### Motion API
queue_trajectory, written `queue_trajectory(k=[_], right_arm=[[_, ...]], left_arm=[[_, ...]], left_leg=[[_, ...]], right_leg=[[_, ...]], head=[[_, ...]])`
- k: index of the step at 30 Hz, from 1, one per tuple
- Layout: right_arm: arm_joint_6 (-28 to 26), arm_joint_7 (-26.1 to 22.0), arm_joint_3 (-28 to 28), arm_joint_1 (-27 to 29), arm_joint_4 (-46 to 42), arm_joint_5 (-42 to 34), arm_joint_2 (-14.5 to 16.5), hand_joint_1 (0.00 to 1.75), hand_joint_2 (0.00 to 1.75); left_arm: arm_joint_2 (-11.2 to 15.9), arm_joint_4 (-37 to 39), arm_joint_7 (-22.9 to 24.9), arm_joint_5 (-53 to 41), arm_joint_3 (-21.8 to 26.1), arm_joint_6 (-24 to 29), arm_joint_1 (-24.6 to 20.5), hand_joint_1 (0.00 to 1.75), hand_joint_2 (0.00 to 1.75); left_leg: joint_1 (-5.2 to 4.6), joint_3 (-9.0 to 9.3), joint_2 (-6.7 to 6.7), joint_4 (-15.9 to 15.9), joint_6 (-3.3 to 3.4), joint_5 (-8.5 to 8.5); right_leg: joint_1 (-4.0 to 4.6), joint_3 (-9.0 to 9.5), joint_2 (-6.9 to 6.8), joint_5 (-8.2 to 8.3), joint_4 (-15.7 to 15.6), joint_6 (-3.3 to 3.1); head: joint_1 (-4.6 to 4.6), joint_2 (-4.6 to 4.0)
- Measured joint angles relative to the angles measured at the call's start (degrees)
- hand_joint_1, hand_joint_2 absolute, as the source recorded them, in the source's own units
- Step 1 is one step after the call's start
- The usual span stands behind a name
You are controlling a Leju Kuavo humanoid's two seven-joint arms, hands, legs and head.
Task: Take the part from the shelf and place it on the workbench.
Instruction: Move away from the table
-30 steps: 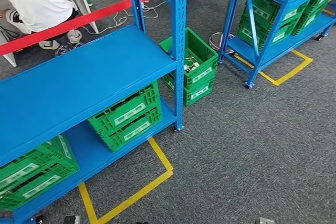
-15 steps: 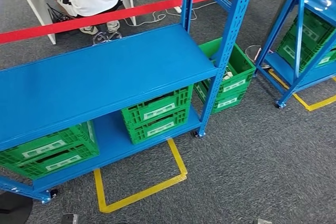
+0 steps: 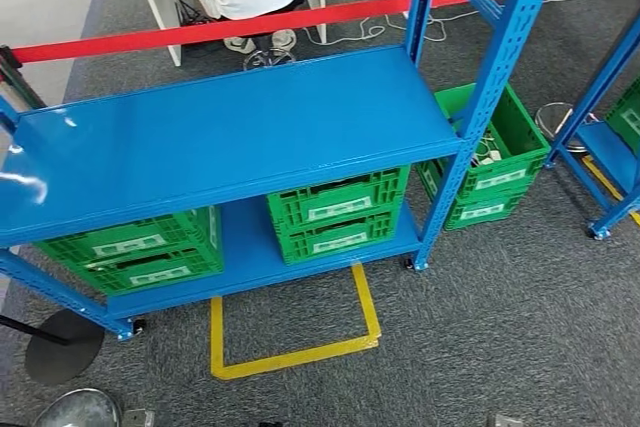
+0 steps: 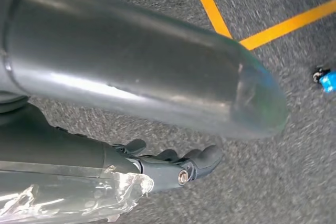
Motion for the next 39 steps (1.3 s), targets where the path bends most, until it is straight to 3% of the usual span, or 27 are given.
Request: queue_trajectory(k=[2, 4, 5, 7, 9, 11, 13, 14, 15, 17, 19, 21, 24, 26, 29, 32, 34, 36, 37, 39], right_arm=[[0.00, 0.00, 0.00, -0.19, 0.00, 0.08, -0.01, 0.00, 0.00], [-0.01, 0.00, 0.00, -0.27, 0.00, 0.15, -0.01, 0.00, 0.00], [-0.01, 0.00, 0.00, -0.29, 0.00, 0.17, -0.01, 0.00, 0.00], [-0.02, 0.00, -0.01, -0.41, 0.00, 0.22, -0.01, 0.00, 0.00], [-0.02, 0.00, -0.02, -0.54, 0.00, 0.26, -0.01, 0.00, 0.00], [0.01, 0.00, -0.06, -0.41, 0.00, 0.13, -0.04, 0.00, 0.00], [0.12, -0.01, -0.16, -0.22, 0.01, -0.33, -0.07, 0.00, 0.00], [0.20, -0.02, -0.21, -0.20, 0.01, -0.59, -0.08, 0.00, 0.00], [0.27, -0.02, -0.25, -0.21, 0.01, -0.79, -0.09, 0.00, 0.00], [0.31, -0.02, -0.32, -0.29, 0.00, -0.97, -0.11, 0.00, 0.00], [0.21, 0.02, -0.39, -0.43, 0.01, -1.04, -0.11, 0.00, 0.00], [-0.01, 0.08, -0.54, -0.47, 0.03, -1.19, -0.07, 0.00, 0.00], [-0.33, 0.15, -0.87, -0.40, 0.02, -1.44, -0.03, 0.00, 0.00], [-0.38, 0.16, -1.08, -0.42, 0.02, -1.49, -0.02, 0.00, 0.00], [-0.37, 0.18, -1.20, -0.47, 0.02, -1.49, -0.02, 0.00, 0.00], [-0.88, 0.38, -1.27, -0.52, 0.02, -1.65, -0.03, 0.00, 0.00], [-1.37, 0.63, -1.42, -0.54, 0.02, -1.87, -0.03, 0.00, 0.87], [-1.73, 0.78, -1.56, -0.54, 0.02, -1.73, -0.03, 0.00, 1.75], [-1.87, 0.84, -1.40, -0.50, 0.01, -1.51, -0.04, 0.00, 1.75], [-1.99, 1.27, -0.22, -0.31, -0.03, -1.50, -0.17, 0.00, 0.87]], left_arm=[[0.01, 0.00, 0.00, -0.25, 0.07, 0.00, 0.03, 0.00, 0.00], [0.00, 0.00, -0.01, -0.54, 0.22, 0.00, -0.22, 0.00, 0.00], [-0.01, 0.00, -0.01, -0.62, 0.32, 0.00, -0.31, 0.00, 0.00], [-0.02, 0.00, -0.02, -0.72, 0.61, 0.00, -0.21, 0.00, 0.00], [-0.01, 0.00, -0.05, -0.78, 0.86, 0.01, 0.00, 0.00, 0.00], [-0.11, 0.00, -0.07, -0.88, 0.93, 0.01, -0.09, 0.00, 0.00], [-0.24, 0.00, -0.07, -1.06, 1.03, 0.00, -0.17, 0.00, 0.00], [-0.28, 0.00, -0.07, -1.15, 1.14, 0.00, -0.12, 0.00, 0.00], [-0.28, 0.00, -0.08, -1.29, 1.27, 0.00, -0.07, 0.00, 0.00], [-0.33, 0.00, -0.11, -1.54, 1.52, -0.01, -0.04, 0.00, 0.00], [-0.36, 0.00, -0.15, -1.65, 1.70, -0.01, -0.07, 0.00, 0.00], [-0.30, 0.00, -0.16, -1.68, 1.87, 0.00, -0.08, 0.00, 0.00], [-0.27, 0.00, -0.18, -1.71, 2.23, 0.02, -0.07, 0.00, 0.00], [-0.27, 0.00, -0.17, -1.73, 2.36, 0.02, -0.13, 0.00, 0.00], [-0.28, 0.00, -0.18, -1.77, 2.41, 0.02, -0.16, 0.00, 0.00], [-0.30, 0.00, -0.18, -1.80, 2.48, 0.03, -0.15, 0.00, 0.00], [-0.32, 0.00, -0.17, -1.93, 2.57, 0.11, -0.15, 0.00, 0.87], [-0.32, 0.00, -0.16, -2.45, 2.66, 0.24, -0.14, 0.00, 1.75], [-0.28, 0.00, -0.10, -2.84, 2.53, 0.26, -0.11, 0.00, 1.31], [-0.13, 0.00, 0.34, -3.38, 1.67, 0.19, 0.06, 0.00, 0.44]], left_leg=[[-0.23, 4.20, 1.70, -7.33, 0.47, 3.42], [-0.69, 7.41, 3.80, -13.48, 1.12, 4.95], [-0.90, 7.91, 4.25, -14.71, 1.42, 4.95], [-0.91, 7.79, 3.11, -15.13, 2.03, 5.02], [-0.59, 7.92, 1.93, -15.47, 2.68, 5.30], [-0.35, 7.97, 0.87, -15.61, 3.15, 5.46], [-0.34, 7.93, -0.13, -15.59, 3.31, 5.47], [-0.34, 7.97, -0.57, -15.57, 3.32, 5.46], [-0.31, 8.04, -0.93, -15.55, 3.29, 5.44], [-0.22, 8.25, -1.49, -15.45, 3.00, 5.31], [-0.34, 8.22, -1.78, -15.12, 2.40, 5.13], [-0.53, 7.97, -1.85, -14.88, 2.46, 5.18], [-0.56, 7.86, -1.85, -15.04, 3.91, 5.60], [-0.53, 7.93, -1.85, -15.27, 4.15, 5.67], [-0.44, 8.00, -1.84, -15.62, 3.57, 5.86], [-0.19, 8.00, -1.84, -15.84, 1.79, 5.92], [-0.08, 7.99, -1.84, -15.89, 1.04, 5.89], [-0.09, 7.97, -1.84, -15.89, 1.00, 5.89], [-0.12, 7.96, -1.84, -15.88, 0.99, 5.90], [-0.20, 7.94, -1.84, -15.87, 0.99, 5.90]], right_leg=[[0.14, 0.21, -1.30, -0.14, 0.00, 0.13], [0.47, 0.35, -2.45, -0.42, 0.09, 0.60], [0.61, 0.43, -3.03, -0.52, 0.06, 0.88], [0.64, 0.62, -3.99, -0.62, -0.15, 1.45], [0.46, 0.05, -2.22, -1.87, 1.40, 2.09], [0.28, -2.77, 1.02, -5.16, 7.60, 2.56], [0.24, -6.44, 2.29, -7.81, 14.80, 2.73], [0.24, -7.33, 2.43, -7.63, 16.04, 2.75], [0.21, -7.15, 2.47, -6.33, 15.03, 2.74], [0.04, -4.08, 2.69, -2.08, 7.70, 2.75], [-0.06, -1.23, 3.30, 0.21, 1.54, 2.46], [-0.06, -0.66, 3.65, 0.44, 0.28, 2.06], [0.02, -0.80, 3.66, 0.74, 0.27, 1.85], [0.17, -0.84, 3.69, 0.71, 0.27, 1.53], [0.33, -0.90, 3.63, 0.66, 0.30, 1.06], [0.53, -0.99, 3.59, 0.67, 0.36, 0.82], [0.59, -1.00, 3.59, 0.68, 0.37, 0.78], [0.56, -0.99, 3.59, 0.70, 0.36, 0.76], [0.53, -0.98, 3.59, 0.71, 0.35, 0.76], [0.43, -0.95, 3.59, 0.73, 0.30, 0.79]], head=[[-0.01, -0.01], [0.01, -0.01], [0.01, -0.01], [0.03, -0.01], [0.21, 0.00], [0.60, 0.00], [0.82, 0.00], [0.87, 0.00], [0.90, 0.00], [0.93, 0.00], [0.95, -0.01], [0.90, -0.01], [0.87, -0.01], [0.87, -0.01], [0.88, -0.01], [0.90, -0.01], [0.91, -0.01], [0.92, -0.01], [0.92, -0.01], [0.92, 0.00]])
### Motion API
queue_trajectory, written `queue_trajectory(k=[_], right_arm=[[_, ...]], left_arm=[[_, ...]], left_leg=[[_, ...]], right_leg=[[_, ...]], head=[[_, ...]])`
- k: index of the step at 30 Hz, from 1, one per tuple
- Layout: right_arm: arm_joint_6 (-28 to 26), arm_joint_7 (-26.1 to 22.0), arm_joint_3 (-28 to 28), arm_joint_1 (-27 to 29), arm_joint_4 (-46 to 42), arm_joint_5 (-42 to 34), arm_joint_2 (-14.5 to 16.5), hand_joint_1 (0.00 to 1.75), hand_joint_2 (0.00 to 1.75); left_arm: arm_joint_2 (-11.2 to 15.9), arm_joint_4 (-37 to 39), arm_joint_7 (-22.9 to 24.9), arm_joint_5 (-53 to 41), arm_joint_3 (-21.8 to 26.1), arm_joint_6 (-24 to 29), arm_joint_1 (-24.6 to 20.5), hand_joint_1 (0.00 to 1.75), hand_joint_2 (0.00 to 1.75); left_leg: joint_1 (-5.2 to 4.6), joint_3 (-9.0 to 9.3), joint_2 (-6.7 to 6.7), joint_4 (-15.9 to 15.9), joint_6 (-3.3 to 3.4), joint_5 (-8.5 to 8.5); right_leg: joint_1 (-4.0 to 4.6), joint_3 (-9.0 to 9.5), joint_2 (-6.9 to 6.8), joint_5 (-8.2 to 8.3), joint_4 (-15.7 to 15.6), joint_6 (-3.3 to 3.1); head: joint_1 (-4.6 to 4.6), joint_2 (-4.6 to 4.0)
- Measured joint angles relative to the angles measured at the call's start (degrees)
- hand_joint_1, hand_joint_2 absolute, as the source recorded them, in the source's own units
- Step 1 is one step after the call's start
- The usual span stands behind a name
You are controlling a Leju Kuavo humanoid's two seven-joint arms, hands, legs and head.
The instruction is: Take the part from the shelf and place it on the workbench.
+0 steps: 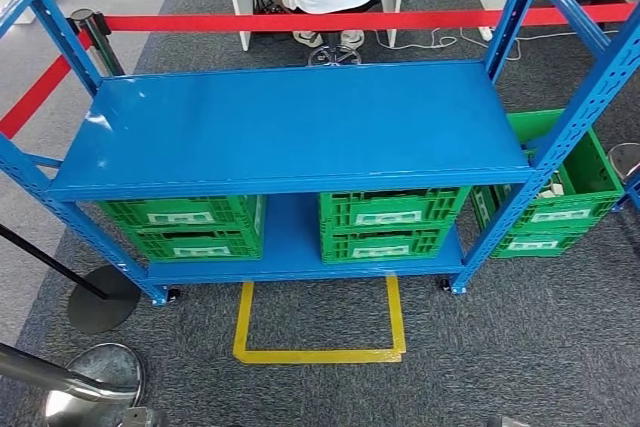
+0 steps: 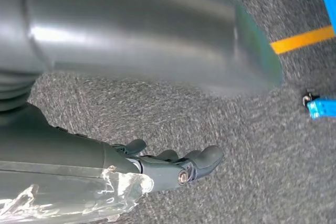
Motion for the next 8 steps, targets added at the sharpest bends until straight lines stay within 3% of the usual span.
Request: queue_trajectory(k=[1, 2, 8], right_arm=[[0.06, 0.43, 0.94, 0.14, -0.02, -0.43, -0.10, 0.00, 0.44], [0.19, 1.00, 1.99, 0.27, -0.04, -1.11, -0.24, 0.00, 0.00], [1.16, 4.95, 8.35, 1.29, -0.30, -6.32, -1.27, 0.00, 0.00]], left_arm=[[0.11, 0.00, 0.41, 0.08, -0.69, -0.03, 0.12, 0.00, 0.00], [0.26, 0.00, 0.91, 0.39, -1.45, -0.03, 0.24, 0.00, 0.00], [1.41, -0.21, 4.25, 3.63, -6.25, 0.11, 1.14, 0.00, 0.00]], left_leg=[[-0.04, -0.01, 0.00, 0.01, 0.00, 0.00], [-0.09, -0.01, 0.00, 0.01, 0.01, 0.00], [-0.29, -0.02, 0.00, 0.04, 0.21, -0.02]], right_leg=[[-0.05, 0.01, 0.00, 0.02, -0.03, 0.03], [-0.11, 0.01, 0.00, 0.05, -0.06, 0.07], [-0.32, 0.02, 0.00, 0.12, -0.11, 0.18]], head=[[0.01, 0.00], [0.01, 0.00], [-0.01, -0.01]])
